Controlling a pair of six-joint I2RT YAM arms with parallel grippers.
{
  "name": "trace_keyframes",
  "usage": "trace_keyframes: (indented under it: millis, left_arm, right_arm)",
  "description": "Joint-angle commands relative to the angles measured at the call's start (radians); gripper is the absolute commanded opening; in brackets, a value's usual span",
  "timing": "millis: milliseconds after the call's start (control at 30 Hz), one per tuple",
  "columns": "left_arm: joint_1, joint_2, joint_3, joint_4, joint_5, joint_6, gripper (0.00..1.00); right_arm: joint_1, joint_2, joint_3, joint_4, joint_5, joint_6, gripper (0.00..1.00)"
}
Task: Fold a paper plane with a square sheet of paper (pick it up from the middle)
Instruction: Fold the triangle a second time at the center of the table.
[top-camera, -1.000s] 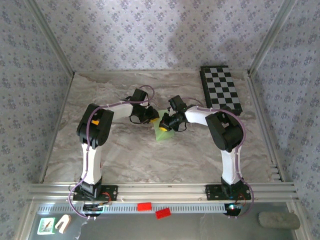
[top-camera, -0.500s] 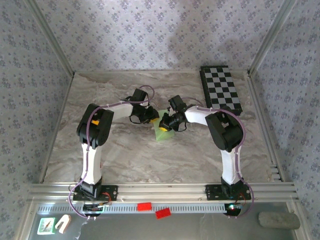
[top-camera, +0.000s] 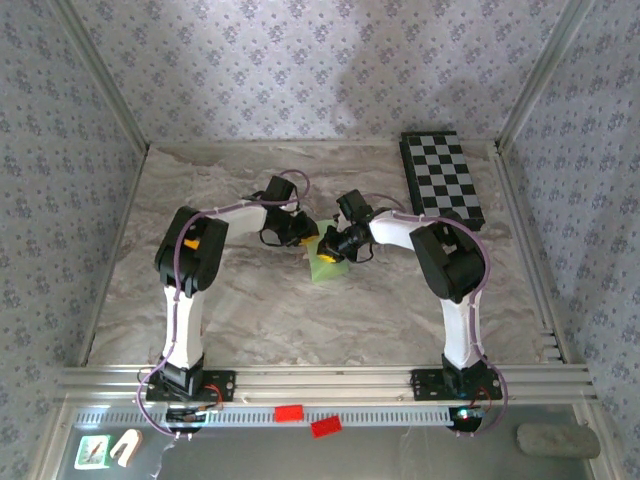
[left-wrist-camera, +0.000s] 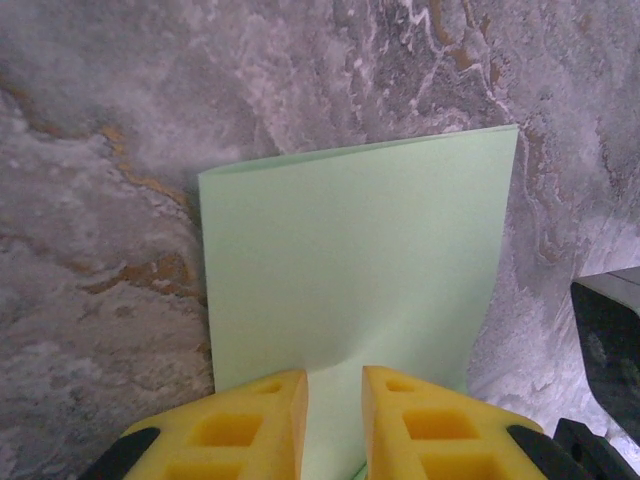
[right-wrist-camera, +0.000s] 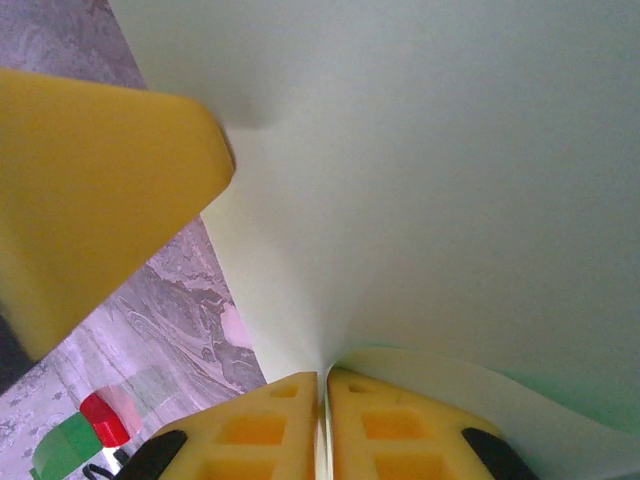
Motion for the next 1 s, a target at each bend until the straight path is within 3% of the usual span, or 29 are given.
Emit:
trace_keyframes:
  millis: [0, 500, 800, 967]
  left_arm:
    - [-0.015, 0.040, 0.018, -0.059, -0.016, 0.017, 0.23]
    - [-0.013, 0.013, 0.018, -0.063, -0.023, 0.010, 0.23]
    - [0.011, -0.185, -0.089, -0.038, -0.174, -0.076, 0.26]
    - [0.008, -0.275, -0.189, 0.019, -0.135, -0.115, 0.26]
  right_arm:
    - [0.001, 0.034, 0.009, -0.059, -0.007, -0.030, 0.12]
    - [-0.002, 0.028, 0.001, -0.057, -0.001, -0.032, 0.10]
    - [-0.003, 0.026, 0.005, -0.052, 0.005, -0.020, 0.15]
    - [-0.003, 0.027, 0.012, -0.047, -0.002, -0.015, 0.18]
